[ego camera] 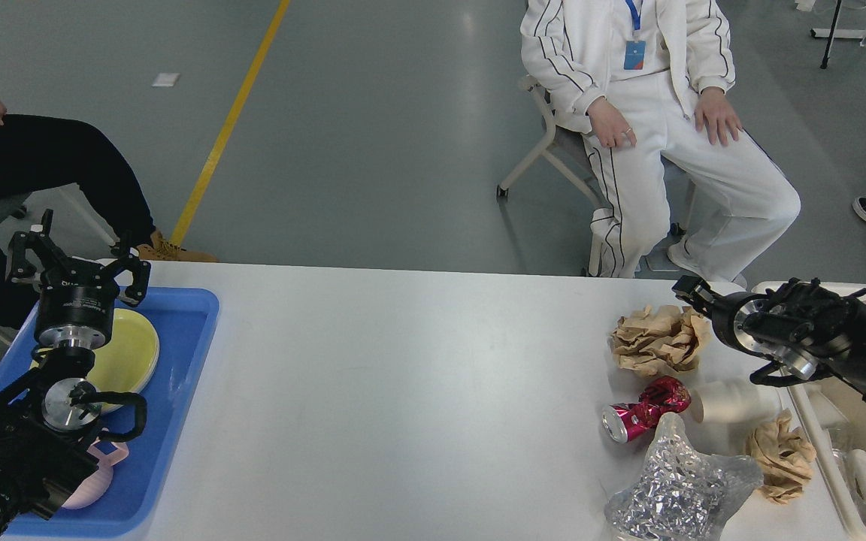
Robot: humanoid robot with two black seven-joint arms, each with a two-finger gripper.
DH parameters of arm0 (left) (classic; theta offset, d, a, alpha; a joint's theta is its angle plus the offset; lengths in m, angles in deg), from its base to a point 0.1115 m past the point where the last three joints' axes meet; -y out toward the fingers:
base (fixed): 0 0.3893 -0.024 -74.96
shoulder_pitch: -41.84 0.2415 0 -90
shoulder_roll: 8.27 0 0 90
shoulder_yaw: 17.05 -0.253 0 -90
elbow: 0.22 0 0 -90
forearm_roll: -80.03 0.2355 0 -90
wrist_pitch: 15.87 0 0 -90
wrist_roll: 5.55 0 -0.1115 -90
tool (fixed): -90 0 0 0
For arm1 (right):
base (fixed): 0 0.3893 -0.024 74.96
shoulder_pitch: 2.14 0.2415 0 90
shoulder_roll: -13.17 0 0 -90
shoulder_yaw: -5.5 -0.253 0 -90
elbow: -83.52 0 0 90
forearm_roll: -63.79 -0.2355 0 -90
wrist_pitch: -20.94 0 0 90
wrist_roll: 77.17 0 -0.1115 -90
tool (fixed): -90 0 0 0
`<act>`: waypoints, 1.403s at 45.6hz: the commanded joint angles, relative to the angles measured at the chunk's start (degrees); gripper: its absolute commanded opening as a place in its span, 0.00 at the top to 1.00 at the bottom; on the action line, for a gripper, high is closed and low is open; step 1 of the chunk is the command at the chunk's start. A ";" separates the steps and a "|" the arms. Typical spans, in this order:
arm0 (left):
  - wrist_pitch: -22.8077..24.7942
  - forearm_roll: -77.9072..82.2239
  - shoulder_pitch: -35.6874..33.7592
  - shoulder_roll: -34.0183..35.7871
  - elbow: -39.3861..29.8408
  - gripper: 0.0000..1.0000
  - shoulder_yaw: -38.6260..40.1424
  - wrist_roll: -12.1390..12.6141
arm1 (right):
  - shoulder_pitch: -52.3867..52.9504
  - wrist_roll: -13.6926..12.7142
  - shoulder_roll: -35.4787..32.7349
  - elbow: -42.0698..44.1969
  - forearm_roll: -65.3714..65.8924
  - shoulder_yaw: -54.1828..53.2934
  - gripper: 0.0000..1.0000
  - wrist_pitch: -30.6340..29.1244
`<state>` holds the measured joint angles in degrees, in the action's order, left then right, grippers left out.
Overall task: Tidy desktop
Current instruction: 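Lower the right gripper onto the crumpled brown paper, then grasp the brown paper, lift it and drop it into the bin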
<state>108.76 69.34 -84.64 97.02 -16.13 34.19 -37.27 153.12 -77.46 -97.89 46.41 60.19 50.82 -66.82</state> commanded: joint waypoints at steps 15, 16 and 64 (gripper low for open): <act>0.00 -0.03 0.00 0.00 0.00 0.04 0.00 0.00 | -2.41 -0.06 0.94 0.19 -0.01 0.39 0.70 -0.13; 0.00 -0.03 0.00 0.00 0.00 0.04 0.00 0.00 | -2.41 -0.06 0.94 0.10 -0.01 0.21 0.73 -0.13; 0.00 -0.03 0.00 0.00 0.00 0.04 0.00 0.00 | 38.45 -0.24 -28.50 -18.09 -0.89 -2.25 1.00 -30.80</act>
<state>108.76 69.31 -84.64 97.02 -16.13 34.19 -37.27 186.81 -77.69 -123.33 28.06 59.10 48.65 -93.06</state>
